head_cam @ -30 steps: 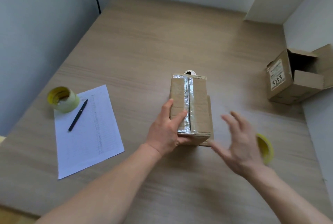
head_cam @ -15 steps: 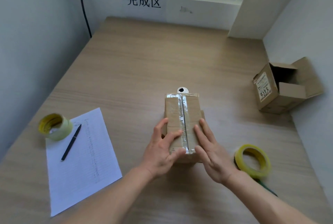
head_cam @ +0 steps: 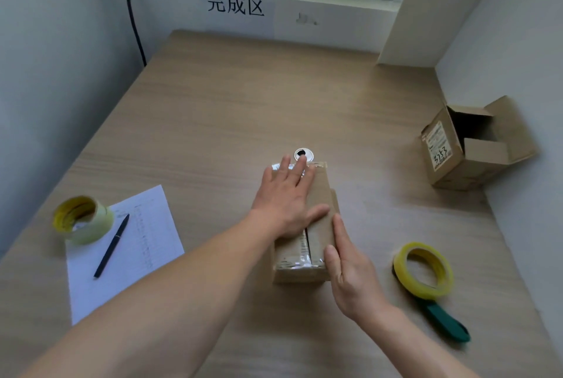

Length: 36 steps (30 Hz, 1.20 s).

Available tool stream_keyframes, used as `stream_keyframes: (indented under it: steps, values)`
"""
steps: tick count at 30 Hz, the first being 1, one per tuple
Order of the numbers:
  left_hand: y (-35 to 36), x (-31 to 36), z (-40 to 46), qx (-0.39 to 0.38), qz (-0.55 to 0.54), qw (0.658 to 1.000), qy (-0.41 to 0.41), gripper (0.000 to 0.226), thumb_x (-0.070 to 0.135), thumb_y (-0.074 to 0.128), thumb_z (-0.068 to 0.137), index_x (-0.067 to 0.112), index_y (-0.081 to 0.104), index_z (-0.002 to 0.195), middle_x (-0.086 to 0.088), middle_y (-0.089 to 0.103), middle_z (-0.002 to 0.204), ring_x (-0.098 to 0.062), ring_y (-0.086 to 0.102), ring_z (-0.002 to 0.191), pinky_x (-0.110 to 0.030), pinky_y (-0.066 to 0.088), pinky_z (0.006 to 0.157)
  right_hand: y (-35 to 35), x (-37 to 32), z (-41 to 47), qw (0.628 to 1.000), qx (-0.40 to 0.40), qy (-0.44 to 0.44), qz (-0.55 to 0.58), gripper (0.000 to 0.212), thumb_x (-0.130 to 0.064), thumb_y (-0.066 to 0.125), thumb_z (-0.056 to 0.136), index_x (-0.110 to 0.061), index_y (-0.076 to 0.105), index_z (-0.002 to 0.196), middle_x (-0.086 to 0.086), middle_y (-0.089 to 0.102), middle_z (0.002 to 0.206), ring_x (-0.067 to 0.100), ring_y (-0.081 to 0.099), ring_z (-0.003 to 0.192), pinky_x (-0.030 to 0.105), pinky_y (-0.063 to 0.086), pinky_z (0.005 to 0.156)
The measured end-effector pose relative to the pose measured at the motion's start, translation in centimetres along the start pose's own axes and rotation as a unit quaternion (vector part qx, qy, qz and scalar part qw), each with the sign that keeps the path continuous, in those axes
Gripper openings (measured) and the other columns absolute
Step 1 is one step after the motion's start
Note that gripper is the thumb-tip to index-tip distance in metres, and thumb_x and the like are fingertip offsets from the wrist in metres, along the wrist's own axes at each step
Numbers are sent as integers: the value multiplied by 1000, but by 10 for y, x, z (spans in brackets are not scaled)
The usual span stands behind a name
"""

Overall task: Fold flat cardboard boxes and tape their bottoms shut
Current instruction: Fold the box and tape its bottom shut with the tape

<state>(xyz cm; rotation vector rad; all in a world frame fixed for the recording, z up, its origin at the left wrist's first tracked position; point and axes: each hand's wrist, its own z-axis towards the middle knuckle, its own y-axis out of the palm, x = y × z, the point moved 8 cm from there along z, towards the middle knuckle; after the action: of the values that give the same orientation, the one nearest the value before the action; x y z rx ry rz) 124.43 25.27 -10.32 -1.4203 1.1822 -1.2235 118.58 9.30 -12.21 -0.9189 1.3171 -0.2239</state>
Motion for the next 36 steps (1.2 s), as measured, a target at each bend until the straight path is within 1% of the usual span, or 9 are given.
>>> stream_keyframes:
  steps: [6,12,15,18,22,25,28,31,36]
  values:
    - [11,-44,-5,58,-244,937,-245,78,65,37,92,26,10,154,0,0,164,-29,17,147,-45,32,109,6,0,0,999,4,42,2,63,-29,46,101,-40,9,151,-5,46,149,20,51,127,17,34,90]
    - [16,-49,-15,78,-370,898,-224,73,47,46,98,27,7,156,-6,22,161,-20,25,146,-34,28,110,-24,-7,38,991,10,126,46,54,-47,54,72,-42,39,125,-9,58,130,17,57,115,32,43,92]
    - [22,-39,-19,73,-361,904,-216,74,46,44,99,23,3,156,-8,23,160,-25,32,142,-35,30,108,-19,-29,100,997,11,70,-13,62,-49,45,93,-34,23,149,-1,30,156,15,26,143,33,30,103]
    - [28,-34,-24,78,-382,892,-229,73,44,39,101,19,-2,156,-11,24,160,-29,34,141,-34,30,107,5,-18,132,995,-36,95,1,54,-42,34,101,-25,27,151,7,47,146,25,39,137,35,32,103]
    - [44,-48,-31,26,-468,825,-315,66,51,36,100,12,25,152,-14,46,148,-32,46,132,-38,36,109,16,31,103,940,-35,270,205,70,-66,28,93,-19,39,144,3,46,146,22,46,130,40,38,108]
    - [34,-43,-40,-18,-528,785,-323,64,58,27,100,10,57,130,-11,60,132,-28,55,122,-42,43,106,17,20,79,913,-73,341,213,74,-79,18,87,-24,59,117,3,63,118,22,61,101,37,52,78]
    - [-35,-38,-29,91,-639,734,-211,60,57,27,101,16,64,123,-3,67,123,-19,61,116,-36,48,99,-37,-22,102,929,42,244,274,80,-77,19,89,-20,65,121,4,66,124,21,61,113,42,48,98]
    - [-106,-52,-21,178,-762,612,-114,60,69,31,88,21,67,89,3,73,102,-9,66,91,-33,49,74,-93,-68,112,862,98,86,489,62,-71,27,90,-22,65,94,-3,72,93,14,66,91,33,50,76]
    - [-52,-46,-44,107,-713,671,-174,77,86,41,68,18,57,101,0,67,103,-17,64,98,-43,51,85,-52,-41,64,862,120,155,467,42,-56,38,99,-31,60,123,-3,69,119,21,63,110,40,53,78]
